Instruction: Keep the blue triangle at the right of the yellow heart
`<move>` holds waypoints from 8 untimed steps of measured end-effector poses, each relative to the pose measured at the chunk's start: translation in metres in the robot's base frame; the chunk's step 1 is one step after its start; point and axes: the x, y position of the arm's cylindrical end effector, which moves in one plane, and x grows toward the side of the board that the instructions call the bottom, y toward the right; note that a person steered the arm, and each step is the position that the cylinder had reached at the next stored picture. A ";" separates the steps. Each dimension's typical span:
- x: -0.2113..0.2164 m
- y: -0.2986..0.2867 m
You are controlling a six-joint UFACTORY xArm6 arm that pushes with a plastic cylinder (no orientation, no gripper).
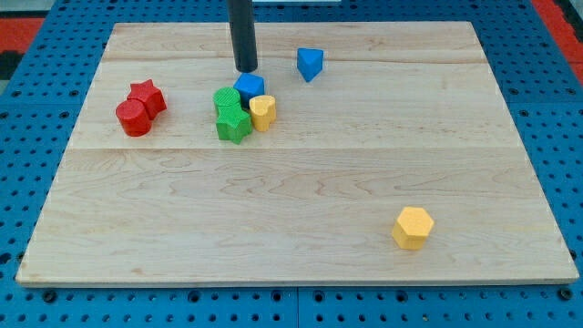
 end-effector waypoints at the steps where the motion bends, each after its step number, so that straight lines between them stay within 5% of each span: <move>1: -0.019 0.015; 3: -0.013 0.114; 8: 0.012 0.170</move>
